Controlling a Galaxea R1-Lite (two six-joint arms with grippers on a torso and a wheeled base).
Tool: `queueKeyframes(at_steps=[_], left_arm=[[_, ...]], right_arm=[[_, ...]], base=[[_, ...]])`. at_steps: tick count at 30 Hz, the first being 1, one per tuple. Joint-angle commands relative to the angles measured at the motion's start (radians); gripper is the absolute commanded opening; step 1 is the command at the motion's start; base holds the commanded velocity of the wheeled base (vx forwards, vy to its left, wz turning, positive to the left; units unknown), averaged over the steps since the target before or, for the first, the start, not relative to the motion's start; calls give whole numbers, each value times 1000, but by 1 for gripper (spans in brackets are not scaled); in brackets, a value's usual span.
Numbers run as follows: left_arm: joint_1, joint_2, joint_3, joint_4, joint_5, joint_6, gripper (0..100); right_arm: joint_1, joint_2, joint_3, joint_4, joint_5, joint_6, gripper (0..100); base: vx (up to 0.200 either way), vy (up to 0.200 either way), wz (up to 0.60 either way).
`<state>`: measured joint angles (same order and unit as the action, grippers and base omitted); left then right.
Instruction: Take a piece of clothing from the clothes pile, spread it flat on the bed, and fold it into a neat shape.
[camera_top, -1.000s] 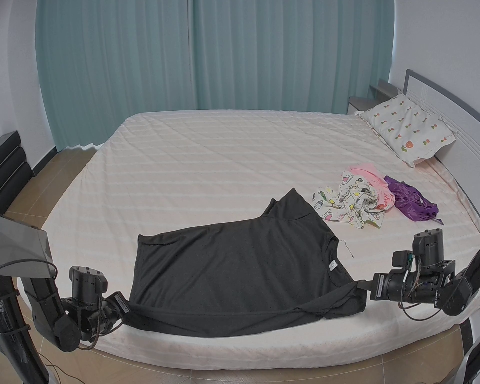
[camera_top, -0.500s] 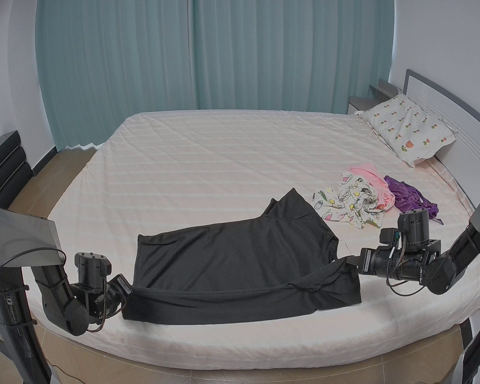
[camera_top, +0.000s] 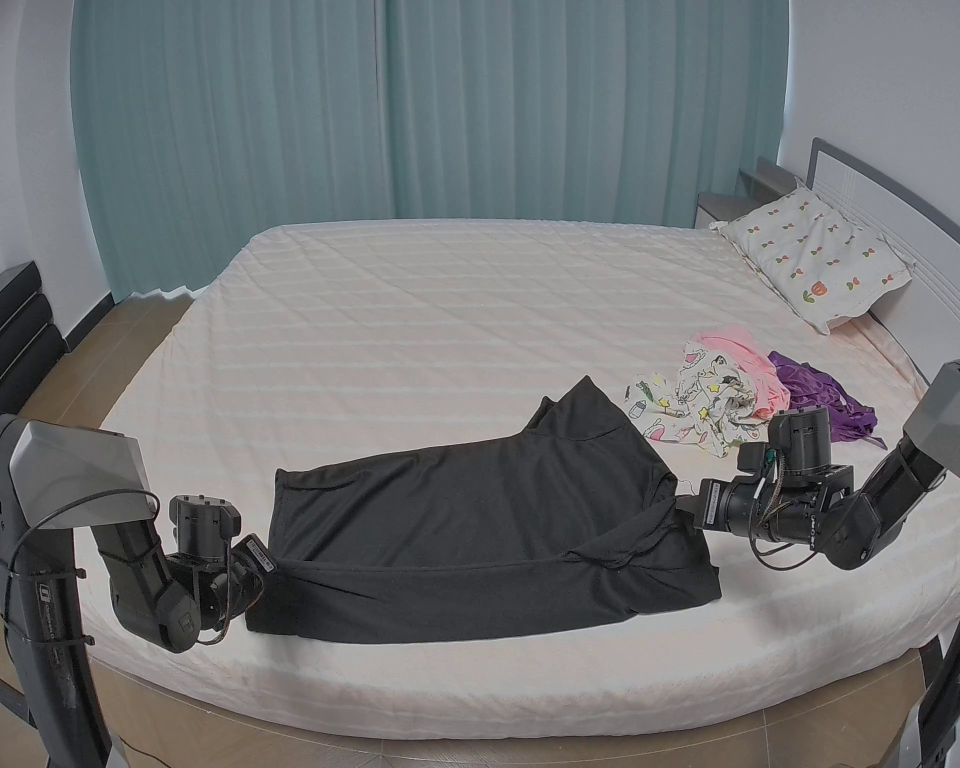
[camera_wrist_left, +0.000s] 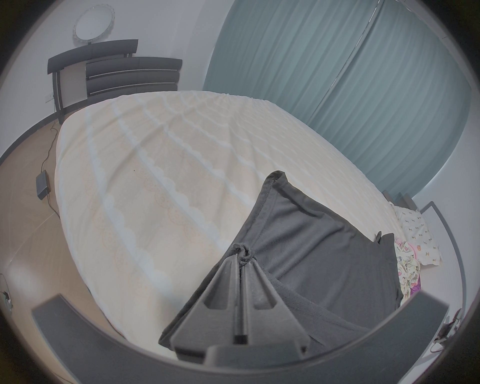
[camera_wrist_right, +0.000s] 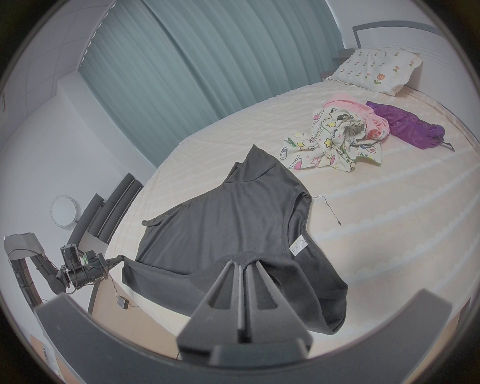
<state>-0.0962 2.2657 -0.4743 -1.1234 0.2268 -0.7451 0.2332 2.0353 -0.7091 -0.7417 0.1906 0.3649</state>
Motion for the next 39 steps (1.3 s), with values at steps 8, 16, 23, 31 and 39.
queueKeyframes(at_steps=[8, 16, 23, 31, 39], left_arm=[[4, 97, -87, -1, 19, -2, 0], [4, 120, -116, -3, 17, -5, 0], [4, 126, -136, -3, 12, -11, 100], [33, 89, -121, -3, 14, -28, 100], [59, -12, 5, -3, -21, -100, 100]], right_arm=[[2, 131, -116, -11, -31, 72, 0], [0, 180, -156, -13, -33, 86, 0], [-2, 227, -193, -16, -25, 169, 100], [-23, 249, -239, -4, -33, 335, 100], [-8, 238, -227, 16, -50, 503, 100]], base=[[0, 0, 0], [0, 0, 0], [0, 0, 0], [0, 0, 0], [0, 0, 0]])
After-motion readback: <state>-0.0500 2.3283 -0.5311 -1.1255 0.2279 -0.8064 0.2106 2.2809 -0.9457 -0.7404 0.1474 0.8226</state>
